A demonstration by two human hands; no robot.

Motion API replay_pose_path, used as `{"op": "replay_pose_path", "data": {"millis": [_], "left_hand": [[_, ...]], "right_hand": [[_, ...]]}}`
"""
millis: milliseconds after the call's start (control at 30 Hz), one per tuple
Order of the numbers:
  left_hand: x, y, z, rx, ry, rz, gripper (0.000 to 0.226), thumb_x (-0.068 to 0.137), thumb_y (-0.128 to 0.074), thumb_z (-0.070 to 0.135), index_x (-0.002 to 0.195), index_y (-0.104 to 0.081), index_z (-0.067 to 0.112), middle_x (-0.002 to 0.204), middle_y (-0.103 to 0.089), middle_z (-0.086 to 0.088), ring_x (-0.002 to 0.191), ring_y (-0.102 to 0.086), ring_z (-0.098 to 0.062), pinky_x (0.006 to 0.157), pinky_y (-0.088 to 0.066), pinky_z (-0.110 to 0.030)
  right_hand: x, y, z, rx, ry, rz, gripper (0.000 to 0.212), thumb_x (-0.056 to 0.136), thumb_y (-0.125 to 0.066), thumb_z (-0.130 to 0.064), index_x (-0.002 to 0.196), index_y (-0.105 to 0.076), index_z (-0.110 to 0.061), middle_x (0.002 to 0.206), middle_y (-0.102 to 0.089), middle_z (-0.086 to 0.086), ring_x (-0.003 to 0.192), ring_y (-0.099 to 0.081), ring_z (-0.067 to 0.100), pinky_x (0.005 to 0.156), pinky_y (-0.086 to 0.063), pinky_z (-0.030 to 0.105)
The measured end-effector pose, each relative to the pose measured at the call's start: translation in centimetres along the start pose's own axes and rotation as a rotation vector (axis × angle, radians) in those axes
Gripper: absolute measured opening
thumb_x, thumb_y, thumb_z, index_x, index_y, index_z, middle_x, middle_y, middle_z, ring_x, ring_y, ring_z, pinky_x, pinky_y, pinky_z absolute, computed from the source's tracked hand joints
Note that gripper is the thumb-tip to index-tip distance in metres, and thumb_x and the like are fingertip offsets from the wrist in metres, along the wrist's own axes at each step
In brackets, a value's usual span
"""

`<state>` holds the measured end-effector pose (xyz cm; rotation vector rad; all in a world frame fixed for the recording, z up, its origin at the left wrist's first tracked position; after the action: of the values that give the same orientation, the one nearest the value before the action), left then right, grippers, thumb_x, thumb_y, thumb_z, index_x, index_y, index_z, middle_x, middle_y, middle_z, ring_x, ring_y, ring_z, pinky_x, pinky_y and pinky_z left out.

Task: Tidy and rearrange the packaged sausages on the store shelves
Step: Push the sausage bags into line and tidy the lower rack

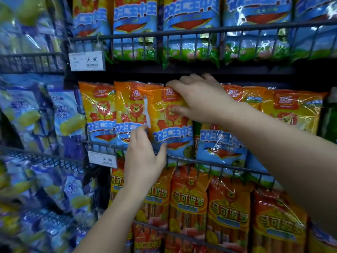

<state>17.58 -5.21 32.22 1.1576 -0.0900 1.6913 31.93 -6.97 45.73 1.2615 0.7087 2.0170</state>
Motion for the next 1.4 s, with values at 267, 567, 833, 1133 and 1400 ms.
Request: {"op": "replay_pose_path", "data": {"millis": [267, 567, 833, 1133, 1400], "left_hand": [[1.1, 0.4, 0.6, -0.021, -0.090, -0.100, 0.058, 0.094, -0.063, 0.031, 0.144, -0.043, 0.007, 0.111, -0.042, 0.001, 0.092, -0.057, -0.023, 0.078, -0.041, -0.026], [2.8, -0.3, 0.8, 0.010, -0.152, -0.045, 0.035, 0.096, -0.061, 0.020, 0.128, -0.061, 0.007, 0.094, -0.054, 0.003, 0.082, -0.048, -0.013, 0.074, -0.035, -0.021], [2.1, -1.3, 0.9, 0.054, -0.072, 0.008, 0.029, 0.098, -0.055, 0.024, 0.123, -0.061, 0.009, 0.104, -0.053, -0.002, 0.093, -0.054, -0.022, 0.072, -0.039, -0.028], [1.6, -0.2, -0.6, 0.282, 0.023, 0.162, 0.069, 0.087, -0.062, 0.054, 0.134, -0.045, 0.007, 0.128, -0.045, -0.015, 0.117, -0.042, -0.033, 0.090, -0.044, -0.045], [1.6, -0.4, -2.0, 0.289, 0.079, 0.027, 0.103, 0.082, -0.042, 0.079, 0.157, -0.006, 0.017, 0.163, 0.006, -0.019, 0.150, 0.000, -0.039, 0.115, -0.024, -0.055]], "right_hand": [[-0.6, 0.3, 0.3, 0.023, -0.138, 0.104, 0.042, 0.100, -0.040, -0.052, 0.125, -0.054, -0.021, 0.115, -0.062, 0.005, 0.110, -0.057, 0.032, 0.096, -0.034, 0.043], [-0.6, 0.0, 0.9, -0.017, -0.214, 0.100, 0.037, 0.100, -0.042, -0.044, 0.117, -0.060, -0.015, 0.113, -0.062, 0.006, 0.109, -0.057, 0.031, 0.094, -0.037, 0.043], [-1.0, -1.4, 0.9, -0.023, -0.220, 0.159, 0.046, 0.101, -0.039, -0.049, 0.126, -0.051, -0.013, 0.113, -0.064, 0.006, 0.110, -0.056, 0.031, 0.094, -0.038, 0.045], [-2.1, -1.9, 0.7, -0.012, -0.114, 0.340, 0.047, 0.093, -0.055, -0.036, 0.133, -0.055, -0.012, 0.123, -0.063, 0.010, 0.116, -0.054, 0.032, 0.105, -0.036, 0.049], [-1.3, -1.6, -2.9, -0.026, 0.064, 0.316, 0.053, 0.086, -0.054, -0.033, 0.137, -0.051, -0.020, 0.145, -0.049, 0.007, 0.137, -0.041, 0.030, 0.117, -0.022, 0.055]]}}
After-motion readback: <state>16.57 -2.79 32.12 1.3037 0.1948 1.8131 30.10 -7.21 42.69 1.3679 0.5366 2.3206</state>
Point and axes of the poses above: each hand's wrist, its own x-axis towards the middle knuckle, its own y-axis out of the back of the hand, z = x × y, the point moved 4 cm from there along x, towards the middle knuckle
